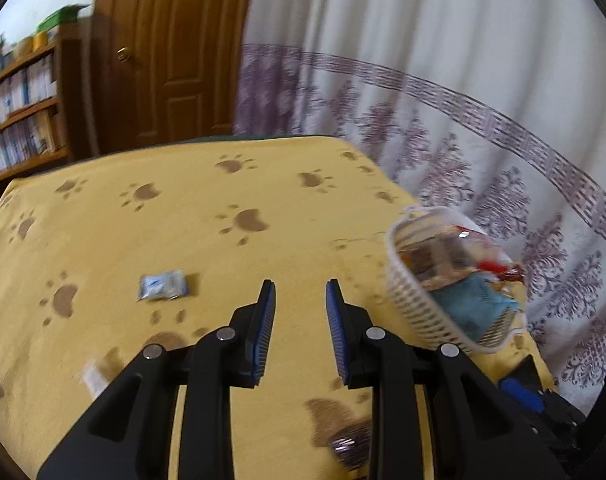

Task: Organize snacks
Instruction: 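Grasp the clear-wrapped biscuit stick with the left tool while the right tool grasps the black-gold candy, then carry the black-gold candy into the basket and release it with the right tool, then move the right tool back to the silver-blue candy packet on the blanket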

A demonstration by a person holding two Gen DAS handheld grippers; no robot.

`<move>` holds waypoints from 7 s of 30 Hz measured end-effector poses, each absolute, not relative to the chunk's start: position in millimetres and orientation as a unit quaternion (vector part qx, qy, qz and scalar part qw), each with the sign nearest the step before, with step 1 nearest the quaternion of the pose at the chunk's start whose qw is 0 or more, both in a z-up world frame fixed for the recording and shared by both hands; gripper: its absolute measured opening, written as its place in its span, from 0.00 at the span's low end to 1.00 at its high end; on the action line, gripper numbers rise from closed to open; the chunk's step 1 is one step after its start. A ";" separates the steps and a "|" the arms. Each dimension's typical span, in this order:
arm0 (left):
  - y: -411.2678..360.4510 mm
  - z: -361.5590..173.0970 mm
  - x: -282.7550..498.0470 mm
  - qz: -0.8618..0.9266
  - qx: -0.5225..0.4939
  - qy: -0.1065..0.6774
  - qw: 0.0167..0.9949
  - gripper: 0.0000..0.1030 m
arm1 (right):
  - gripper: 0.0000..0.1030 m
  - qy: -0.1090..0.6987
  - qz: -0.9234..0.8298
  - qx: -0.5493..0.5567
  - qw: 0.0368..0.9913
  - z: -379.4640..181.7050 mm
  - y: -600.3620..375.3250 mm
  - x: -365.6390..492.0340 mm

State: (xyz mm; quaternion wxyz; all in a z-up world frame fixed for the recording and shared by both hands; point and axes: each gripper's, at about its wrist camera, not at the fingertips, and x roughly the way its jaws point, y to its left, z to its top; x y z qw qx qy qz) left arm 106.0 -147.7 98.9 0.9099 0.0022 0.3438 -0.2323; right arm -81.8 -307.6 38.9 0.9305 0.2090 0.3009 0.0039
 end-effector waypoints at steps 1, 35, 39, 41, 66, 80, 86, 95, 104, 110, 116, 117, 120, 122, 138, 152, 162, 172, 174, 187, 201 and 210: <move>-141.3 98.8 107.4 -0.225 -0.001 0.344 0.911 0.26 | 0.50 0.303 0.011 0.207 0.930 39.1 -302.6 -81.4; -18.2 28.2 114.6 -0.094 -0.049 0.416 0.903 0.61 | 0.31 0.396 0.048 0.098 0.912 6.8 -202.6 2.3; -20.6 23.7 110.5 -0.077 -0.023 0.414 0.907 0.46 | 0.30 0.394 0.049 0.092 0.913 6.7 -202.2 -1.6; -19.4 22.7 105.6 -0.085 -0.022 0.413 0.907 0.45 | 0.30 0.392 0.053 0.096 0.913 7.5 -203.8 -3.3; -1.5 42.7 84.9 -0.103 -0.055 0.375 0.920 0.22 | 0.30 0.289 0.023 0.159 0.944 78.6 -264.6 -45.9; -7.7 45.2 81.1 -0.115 -0.050 0.369 0.921 0.22 | 0.30 0.258 -0.037 0.148 0.954 98.3 -321.2 2.5; -7.9 44.5 81.7 -0.118 -0.050 0.370 0.920 0.23 | 0.42 0.249 -0.044 0.152 0.956 94.0 -329.7 3.8; -14.5 45.6 80.0 -0.127 -0.044 0.368 0.920 0.23 | 0.42 0.249 -0.067 0.137 0.956 87.9 -336.9 -19.8; -21.2 47.6 77.5 -0.135 -0.044 0.367 0.919 0.23 | 0.42 0.264 -0.072 0.109 0.956 76.7 -332.0 -14.0; -24.5 51.0 76.4 -0.139 -0.043 0.364 0.920 0.23 | 0.42 0.275 -0.067 0.110 0.953 71.0 -339.5 6.1; -29.2 54.0 74.8 -0.146 -0.039 0.362 0.920 0.23 | 0.42 0.277 -0.071 0.113 0.952 74.6 -339.8 10.7; -29.8 54.7 74.5 -0.147 -0.038 0.361 0.920 0.23 | 0.42 0.272 -0.071 0.118 0.952 76.6 -341.2 7.9; -29.6 56.9 74.1 -0.149 -0.040 0.360 0.920 0.23 | 0.42 0.247 -0.075 0.138 0.956 85.8 -347.7 -5.0; -29.2 58.6 73.9 -0.150 -0.042 0.359 0.920 0.23 | 0.42 0.234 -0.078 0.147 0.958 91.9 -351.7 -13.9; -5.1 78.3 74.4 -0.136 -0.073 0.346 0.925 0.23 | 0.42 0.267 -0.075 0.106 0.955 78.9 -340.2 -32.4; -2.4 57.4 71.5 -0.129 -0.064 0.369 0.918 0.23 | 0.48 0.276 -0.122 0.092 0.949 82.1 -345.5 15.6; -2.4 45.9 76.1 -0.131 -0.061 0.378 0.915 0.23 | 0.48 0.265 -0.136 0.131 0.946 86.4 -359.7 8.7; 5.8 39.2 79.7 -0.123 -0.072 0.384 0.912 0.23 | 0.48 0.210 -0.117 0.156 0.958 112.2 -345.1 -24.7; 8.2 38.5 79.0 -0.121 -0.075 0.385 0.912 0.24 | 0.48 0.211 -0.095 0.151 0.961 113.9 -330.5 -25.0; 1.0 26.4 77.3 -0.137 -0.072 0.406 0.901 0.51 | 0.48 0.263 0.004 0.113 0.958 90.0 -247.1 -6.3; -2.2 33.4 69.4 -0.108 -0.040 0.375 0.920 0.27 | 0.48 0.338 0.088 0.066 0.935 62.1 -186.0 53.5; 18.6 43.1 66.0 -0.083 -0.073 0.358 0.927 0.27 | 0.59 0.396 0.131 0.067 0.906 32.6 -148.0 125.4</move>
